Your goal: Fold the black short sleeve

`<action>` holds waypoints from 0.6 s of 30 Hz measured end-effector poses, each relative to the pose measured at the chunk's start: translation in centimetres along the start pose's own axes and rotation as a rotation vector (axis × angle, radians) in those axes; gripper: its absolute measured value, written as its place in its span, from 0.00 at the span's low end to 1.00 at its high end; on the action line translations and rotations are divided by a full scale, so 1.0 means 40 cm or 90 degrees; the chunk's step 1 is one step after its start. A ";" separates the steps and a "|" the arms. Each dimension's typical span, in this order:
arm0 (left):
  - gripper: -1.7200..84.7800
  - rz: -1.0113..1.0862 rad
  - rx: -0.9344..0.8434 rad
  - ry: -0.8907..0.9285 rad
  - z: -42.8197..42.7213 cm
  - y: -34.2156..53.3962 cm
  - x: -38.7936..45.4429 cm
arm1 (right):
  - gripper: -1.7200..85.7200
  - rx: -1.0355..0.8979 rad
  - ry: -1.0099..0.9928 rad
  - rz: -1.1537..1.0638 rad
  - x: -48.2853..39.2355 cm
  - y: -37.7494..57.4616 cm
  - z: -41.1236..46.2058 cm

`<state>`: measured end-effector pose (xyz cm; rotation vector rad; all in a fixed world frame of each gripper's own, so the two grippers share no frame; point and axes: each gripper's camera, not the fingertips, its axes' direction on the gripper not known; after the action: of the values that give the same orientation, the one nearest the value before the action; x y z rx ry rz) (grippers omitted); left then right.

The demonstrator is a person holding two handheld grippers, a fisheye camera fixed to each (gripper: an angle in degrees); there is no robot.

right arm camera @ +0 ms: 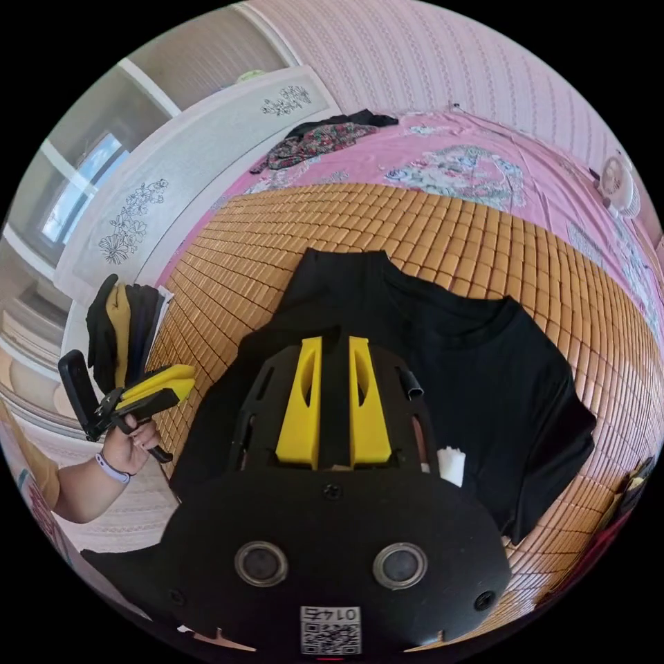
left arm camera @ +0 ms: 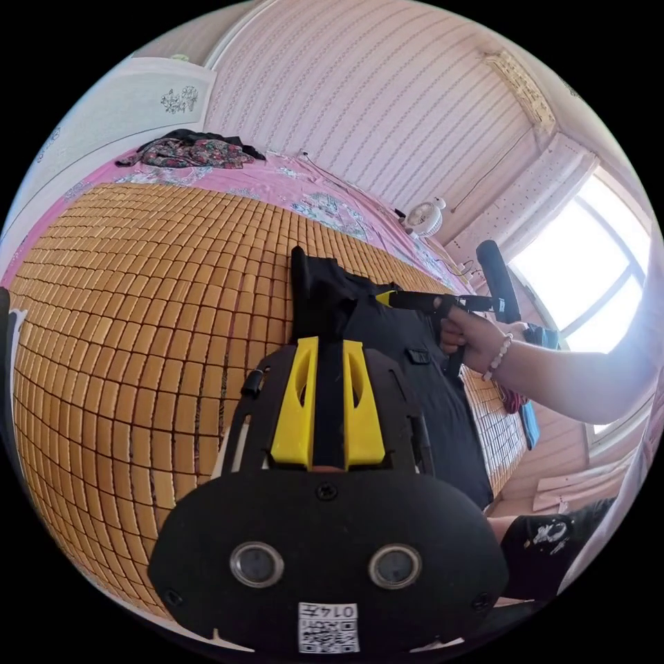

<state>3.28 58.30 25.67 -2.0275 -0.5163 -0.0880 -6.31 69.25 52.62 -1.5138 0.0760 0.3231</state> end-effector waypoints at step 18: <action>0.07 0.136 -0.127 0.063 0.167 -0.373 0.215 | 0.10 0.048 0.120 0.070 0.261 0.484 -0.158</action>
<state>4.16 72.89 37.00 -2.2475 -0.2341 -0.1138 -0.32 65.14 30.91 -1.4653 0.3179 0.2613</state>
